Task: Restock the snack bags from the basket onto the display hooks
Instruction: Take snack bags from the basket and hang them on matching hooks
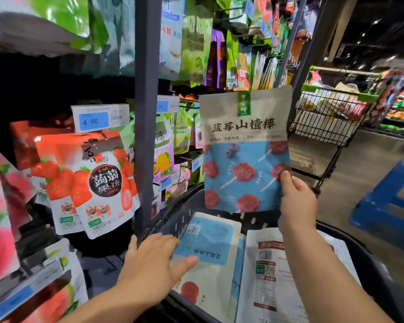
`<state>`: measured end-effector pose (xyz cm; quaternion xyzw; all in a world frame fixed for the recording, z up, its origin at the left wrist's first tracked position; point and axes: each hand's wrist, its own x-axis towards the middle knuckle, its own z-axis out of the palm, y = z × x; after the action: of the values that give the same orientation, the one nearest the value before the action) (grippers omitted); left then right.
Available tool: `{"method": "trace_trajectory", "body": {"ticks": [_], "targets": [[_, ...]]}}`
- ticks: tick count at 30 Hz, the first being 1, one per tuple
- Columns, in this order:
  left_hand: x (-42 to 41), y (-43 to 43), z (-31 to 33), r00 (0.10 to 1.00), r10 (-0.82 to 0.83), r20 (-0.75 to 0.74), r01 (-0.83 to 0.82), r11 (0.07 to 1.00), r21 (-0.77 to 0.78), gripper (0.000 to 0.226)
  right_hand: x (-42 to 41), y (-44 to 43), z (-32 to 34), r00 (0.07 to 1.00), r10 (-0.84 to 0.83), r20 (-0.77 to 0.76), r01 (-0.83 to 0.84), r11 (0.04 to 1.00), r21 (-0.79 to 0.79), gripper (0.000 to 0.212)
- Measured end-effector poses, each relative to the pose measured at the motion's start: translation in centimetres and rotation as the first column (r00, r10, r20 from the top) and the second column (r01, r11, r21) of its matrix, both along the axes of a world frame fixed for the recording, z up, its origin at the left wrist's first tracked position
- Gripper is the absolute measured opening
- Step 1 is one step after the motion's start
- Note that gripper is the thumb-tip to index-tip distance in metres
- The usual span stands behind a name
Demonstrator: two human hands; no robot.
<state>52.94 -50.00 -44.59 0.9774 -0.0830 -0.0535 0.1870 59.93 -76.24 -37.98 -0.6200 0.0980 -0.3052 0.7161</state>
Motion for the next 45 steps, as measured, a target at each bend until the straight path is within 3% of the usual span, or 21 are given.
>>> {"method": "trace_trajectory", "body": {"ticks": [3, 5, 7, 8, 10, 13, 15, 17, 18, 21, 24, 31, 34, 37, 40, 43, 45], "targets": [[0.0, -0.2, 0.8, 0.993, 0.117, -0.003, -0.109, 0.918, -0.382, 0.133, -0.8, 2.1, -0.6, 0.980, 0.190, -0.063, -0.183, 0.977, 0.108, 0.023], [0.0, -0.3, 1.8, 0.986, 0.153, -0.070, -0.155, 0.665, -0.731, 0.111, -1.3, 3.4, -1.3, 0.943, 0.320, -0.085, -0.302, 0.937, 0.177, 0.023], [-0.2, -0.7, 3.1, 0.986, 0.073, -0.151, -0.166, 0.281, -0.945, 0.079, -1.6, 4.6, -1.9, 0.901, 0.420, -0.105, -0.394, 0.896, 0.206, 0.022], [-0.2, -0.8, 3.6, 0.985, 0.019, -0.170, -0.171, 0.154, -0.973, 0.069, -1.9, 5.2, -2.0, 0.884, 0.452, -0.118, -0.420, 0.880, 0.220, 0.025], [-0.4, -0.8, 4.2, 0.978, -0.051, -0.201, -0.201, 0.008, -0.980, 0.055, -2.3, 6.1, -2.3, 0.852, 0.506, -0.134, -0.468, 0.850, 0.240, 0.040], [-0.5, -0.7, 4.0, 0.967, -0.075, -0.243, -0.251, -0.129, -0.959, 0.041, -3.0, 6.8, -2.1, 0.810, 0.564, -0.161, -0.538, 0.824, 0.179, 0.069], [-0.6, -0.6, 3.7, 0.971, -0.061, -0.233, -0.239, -0.114, -0.964, 0.043, -2.9, 6.2, -1.9, 0.817, 0.548, -0.180, -0.540, 0.836, 0.096, 0.052], [-0.8, -0.3, 3.4, 0.977, -0.061, -0.205, -0.208, -0.046, -0.977, 0.044, -2.7, 5.5, -1.5, 0.835, 0.521, -0.178, -0.532, 0.847, -0.016, 0.020], [-0.9, -0.2, 3.3, 0.978, -0.071, -0.196, -0.197, -0.006, -0.980, 0.044, -2.7, 5.3, -1.2, 0.843, 0.510, -0.170, -0.526, 0.848, -0.069, 0.016], [-1.6, -0.1, 2.9, 0.972, -0.121, -0.202, -0.190, 0.103, -0.976, 0.050, -3.0, 5.4, -0.7, 0.885, 0.445, -0.139, -0.464, 0.866, -0.187, 0.011], [-2.3, -0.3, 2.6, 0.970, -0.129, -0.205, -0.183, 0.164, -0.969, 0.050, -3.3, 5.5, -0.9, 0.920, 0.365, -0.140, -0.388, 0.899, -0.203, 0.025], [-3.3, 0.8, 2.9, 0.968, -0.133, -0.215, -0.200, 0.115, -0.973, 0.045, -2.6, 5.1, -0.6, 0.826, 0.529, -0.194, -0.517, 0.849, 0.112, 0.045], [-3.9, 1.6, 2.8, 0.972, -0.027, -0.235, -0.234, 0.037, -0.972, 0.035, -1.6, 4.0, -1.2, 0.813, 0.499, -0.300, -0.524, 0.852, -0.001, 0.059], [-4.2, 2.6, 2.9, 0.962, 0.069, -0.263, -0.262, -0.023, -0.965, 0.034, -0.9, 2.0, -3.0, 0.827, 0.322, -0.461, -0.470, 0.846, -0.253, 0.037], [-4.4, 3.8, 2.6, 0.951, 0.118, -0.287, -0.281, -0.063, -0.958, 0.032, -0.4, 0.4, -4.9, 0.837, 0.106, -0.537, -0.455, 0.680, -0.575, 0.022], [-4.6, 5.0, 1.9, 0.940, 0.131, -0.316, -0.310, -0.066, -0.949, 0.039, 0.0, 0.0, -6.3, 0.797, 0.001, -0.604, -0.531, 0.476, -0.701, 0.026], [-4.8, 5.5, 1.4, 0.935, 0.135, -0.328, -0.323, -0.056, -0.945, 0.039, 0.1, -0.1, -6.7, 0.770, -0.028, -0.637, -0.607, 0.275, -0.746, 0.029]]}}
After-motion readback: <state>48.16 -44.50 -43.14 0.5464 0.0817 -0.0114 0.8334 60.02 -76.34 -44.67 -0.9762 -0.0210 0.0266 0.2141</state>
